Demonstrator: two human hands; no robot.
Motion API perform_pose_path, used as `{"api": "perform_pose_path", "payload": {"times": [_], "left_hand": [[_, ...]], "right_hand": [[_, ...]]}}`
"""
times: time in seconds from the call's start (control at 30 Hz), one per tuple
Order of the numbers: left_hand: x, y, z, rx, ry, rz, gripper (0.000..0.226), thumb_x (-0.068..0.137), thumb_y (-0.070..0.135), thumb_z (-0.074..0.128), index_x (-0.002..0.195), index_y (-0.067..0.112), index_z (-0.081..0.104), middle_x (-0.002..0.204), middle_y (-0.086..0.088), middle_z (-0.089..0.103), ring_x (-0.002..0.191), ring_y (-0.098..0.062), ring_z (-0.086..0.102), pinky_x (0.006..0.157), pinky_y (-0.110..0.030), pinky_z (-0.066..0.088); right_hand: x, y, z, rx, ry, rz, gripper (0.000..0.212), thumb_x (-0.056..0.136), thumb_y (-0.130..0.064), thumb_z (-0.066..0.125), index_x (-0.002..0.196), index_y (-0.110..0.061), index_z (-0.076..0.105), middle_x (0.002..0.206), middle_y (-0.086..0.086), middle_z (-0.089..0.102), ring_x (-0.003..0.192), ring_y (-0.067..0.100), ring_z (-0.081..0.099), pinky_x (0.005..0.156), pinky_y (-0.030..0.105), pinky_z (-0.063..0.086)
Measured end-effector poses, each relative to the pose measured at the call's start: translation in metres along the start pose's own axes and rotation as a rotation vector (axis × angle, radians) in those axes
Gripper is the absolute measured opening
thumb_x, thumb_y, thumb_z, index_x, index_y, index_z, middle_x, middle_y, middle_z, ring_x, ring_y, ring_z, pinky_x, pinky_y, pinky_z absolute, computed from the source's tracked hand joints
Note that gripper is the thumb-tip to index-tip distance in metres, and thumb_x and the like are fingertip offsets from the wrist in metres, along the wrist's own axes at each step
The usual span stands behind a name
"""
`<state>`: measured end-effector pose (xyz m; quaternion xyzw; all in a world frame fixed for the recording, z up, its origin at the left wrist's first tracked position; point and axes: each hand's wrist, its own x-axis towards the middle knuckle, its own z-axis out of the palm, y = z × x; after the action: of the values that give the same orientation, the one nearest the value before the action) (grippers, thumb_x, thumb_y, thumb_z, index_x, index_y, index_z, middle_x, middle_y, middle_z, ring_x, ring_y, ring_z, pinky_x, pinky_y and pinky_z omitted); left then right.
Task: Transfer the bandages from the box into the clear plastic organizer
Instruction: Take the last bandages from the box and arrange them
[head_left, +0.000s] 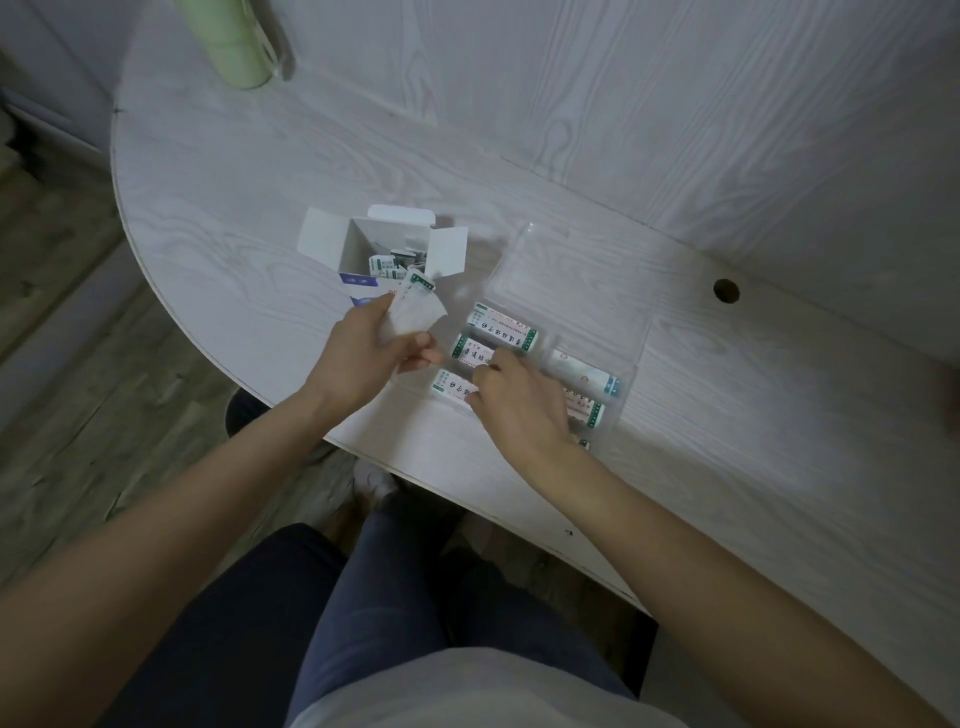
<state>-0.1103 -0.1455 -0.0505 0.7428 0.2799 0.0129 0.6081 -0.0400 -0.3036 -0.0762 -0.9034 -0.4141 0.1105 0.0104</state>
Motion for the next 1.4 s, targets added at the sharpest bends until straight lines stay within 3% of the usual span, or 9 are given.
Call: {"api": "perform_pose_path", "payload": {"times": [0.07, 0.2, 0.33, 0.53, 0.7, 0.87, 1.07, 1.23, 1.4], "left_hand": [[-0.001, 0.003, 0.000, 0.013, -0.025, 0.005, 0.009, 0.087, 0.012, 0.065, 0.092, 0.006, 0.062, 0.080, -0.004, 0.074, 0.080, -0.023, 0.071, 0.082, -0.043, 0.055], [-0.003, 0.016, 0.008, -0.192, -0.146, -0.008, 0.024, 0.085, -0.004, 0.062, 0.108, -0.009, 0.057, 0.069, 0.001, 0.070, 0.057, -0.006, 0.064, 0.054, -0.012, 0.047], [-0.002, 0.034, 0.019, -0.282, -0.253, -0.017, 0.029, 0.085, 0.003, 0.063, 0.114, 0.002, 0.059, 0.080, -0.005, 0.074, 0.073, -0.016, 0.071, 0.064, -0.019, 0.055], [0.008, 0.052, 0.029, -0.297, -0.297, -0.063, 0.026, 0.099, 0.019, 0.044, 0.112, 0.001, 0.059, 0.080, -0.009, 0.072, 0.073, -0.024, 0.070, 0.060, -0.023, 0.054], [0.020, 0.064, 0.038, -0.165, -0.134, -0.061, 0.008, 0.088, 0.011, 0.061, 0.092, 0.005, 0.066, 0.069, -0.001, 0.072, 0.054, -0.012, 0.067, 0.048, -0.020, 0.053], [0.025, 0.079, 0.048, -0.172, -0.241, -0.069, 0.010, 0.089, 0.014, 0.061, 0.086, 0.007, 0.067, 0.066, -0.004, 0.072, 0.052, -0.013, 0.067, 0.045, -0.019, 0.050], [0.036, 0.079, 0.051, -0.106, -0.273, -0.103, 0.023, 0.092, 0.023, 0.057, 0.097, 0.003, 0.069, 0.084, -0.015, 0.073, 0.071, -0.025, 0.071, 0.062, -0.031, 0.057], [0.041, 0.086, 0.060, -0.023, -0.286, -0.108, 0.013, 0.088, 0.021, 0.064, 0.086, 0.010, 0.071, 0.074, -0.008, 0.073, 0.066, -0.020, 0.069, 0.058, -0.027, 0.050], [0.042, 0.092, 0.061, -0.063, -0.340, -0.127, 0.014, 0.090, 0.019, 0.061, 0.090, 0.008, 0.068, 0.070, -0.004, 0.073, 0.055, -0.017, 0.069, 0.046, -0.020, 0.051]], "right_hand": [[0.000, 0.004, -0.010, 0.175, 0.033, 0.047, 0.025, 0.098, -0.028, 0.047, 0.110, -0.017, 0.066, 0.112, 0.001, 0.056, 0.098, 0.018, 0.057, 0.063, 0.028, 0.041], [0.008, 0.015, -0.038, 0.993, 0.137, 0.225, 0.024, 0.089, -0.029, 0.064, 0.109, -0.018, 0.069, 0.106, -0.003, 0.067, 0.093, 0.007, 0.061, 0.080, 0.015, 0.047], [0.014, 0.025, -0.056, 1.312, 0.087, 0.301, 0.017, 0.081, -0.013, 0.073, 0.098, -0.010, 0.071, 0.094, 0.006, 0.072, 0.086, 0.016, 0.068, 0.078, 0.025, 0.055], [0.013, 0.039, -0.065, 1.376, 0.144, 0.332, 0.010, 0.080, -0.003, 0.072, 0.085, -0.012, 0.070, 0.078, 0.001, 0.070, 0.064, 0.004, 0.064, 0.056, 0.011, 0.044], [0.009, 0.051, -0.071, 1.411, 0.162, 0.321, 0.013, 0.082, -0.001, 0.068, 0.088, -0.012, 0.070, 0.079, 0.000, 0.069, 0.059, -0.003, 0.060, 0.056, 0.011, 0.045], [0.008, 0.064, -0.071, 1.429, 0.188, 0.363, 0.016, 0.081, -0.001, 0.070, 0.076, -0.017, 0.066, 0.071, -0.001, 0.066, 0.051, 0.000, 0.055, 0.050, 0.012, 0.041], [0.006, 0.079, -0.074, 1.404, 0.186, 0.378, 0.014, 0.081, -0.001, 0.070, 0.076, -0.013, 0.066, 0.069, 0.000, 0.063, 0.046, 0.000, 0.054, 0.047, 0.013, 0.041], [0.005, 0.085, -0.077, 1.411, 0.153, 0.323, 0.017, 0.079, 0.002, 0.071, 0.090, -0.011, 0.068, 0.076, 0.002, 0.067, 0.049, -0.002, 0.056, 0.051, 0.014, 0.045], [0.011, 0.089, -0.075, 1.361, 0.156, 0.338, 0.008, 0.078, -0.001, 0.074, 0.080, -0.006, 0.067, 0.069, 0.004, 0.067, 0.042, 0.006, 0.050, 0.045, 0.016, 0.041]]}}
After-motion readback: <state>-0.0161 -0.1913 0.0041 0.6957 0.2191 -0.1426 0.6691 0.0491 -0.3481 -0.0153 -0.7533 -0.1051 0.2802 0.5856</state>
